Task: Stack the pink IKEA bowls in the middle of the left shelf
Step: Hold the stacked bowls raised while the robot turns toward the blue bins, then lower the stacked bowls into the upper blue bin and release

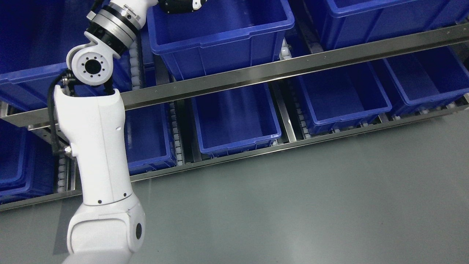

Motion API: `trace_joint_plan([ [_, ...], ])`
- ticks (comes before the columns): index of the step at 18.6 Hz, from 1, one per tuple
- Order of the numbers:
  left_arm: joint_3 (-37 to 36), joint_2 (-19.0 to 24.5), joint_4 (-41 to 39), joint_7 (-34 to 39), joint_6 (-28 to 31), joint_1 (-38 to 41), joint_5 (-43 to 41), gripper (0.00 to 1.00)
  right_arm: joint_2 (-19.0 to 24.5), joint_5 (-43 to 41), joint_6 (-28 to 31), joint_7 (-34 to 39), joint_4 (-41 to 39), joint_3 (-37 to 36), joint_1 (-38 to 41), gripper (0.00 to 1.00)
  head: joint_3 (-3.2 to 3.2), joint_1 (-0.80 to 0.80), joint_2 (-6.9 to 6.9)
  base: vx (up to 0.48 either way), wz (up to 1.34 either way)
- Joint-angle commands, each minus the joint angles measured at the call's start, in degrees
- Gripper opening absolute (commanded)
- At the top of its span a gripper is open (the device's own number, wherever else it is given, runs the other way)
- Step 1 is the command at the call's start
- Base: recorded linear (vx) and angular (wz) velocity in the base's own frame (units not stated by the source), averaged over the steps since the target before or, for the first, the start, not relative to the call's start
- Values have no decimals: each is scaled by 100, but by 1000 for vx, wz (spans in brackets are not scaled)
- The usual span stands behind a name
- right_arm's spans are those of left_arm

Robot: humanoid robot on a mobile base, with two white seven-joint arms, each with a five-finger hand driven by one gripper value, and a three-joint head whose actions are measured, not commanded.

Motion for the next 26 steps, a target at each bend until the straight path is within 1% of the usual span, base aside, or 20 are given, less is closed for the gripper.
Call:
trace_joint_plan([
  [1, -77, 176, 884, -21, 21, -461, -190, 2, -100, 44, 1, 3, 1, -62, 0, 100, 0, 0, 0, 75, 298],
  [3, -164, 176, 1112, -30, 30, -602, -216, 2, -100, 44, 1, 3, 1, -62, 0, 100, 0, 0, 0, 83, 224],
  [7, -279, 185, 1289, -56, 30, -524, -216, 3, -100, 44, 1, 3, 1, -62, 0, 100, 0, 0, 0, 91, 150],
  [12, -744, 159, 1658, -56, 30, -523, -216, 3, -100, 44, 1, 3, 1, -62, 0, 100, 0, 0, 0, 140, 66],
  [21, -850, 88, 1781, -74, 56, -330, -225, 3, -100, 44, 1, 3, 1, -62, 0, 100, 0, 0, 0, 197, -101],
  [24, -842, 88, 1685, -512, 91, -198, -208, 3, -100, 44, 1, 3, 1, -62, 0, 100, 0, 0, 0, 150, -133],
  [26, -711, 132, 1335, -899, 222, -128, -199, 3, -100, 44, 1, 3, 1, -62, 0, 100, 0, 0, 0, 114, -92],
])
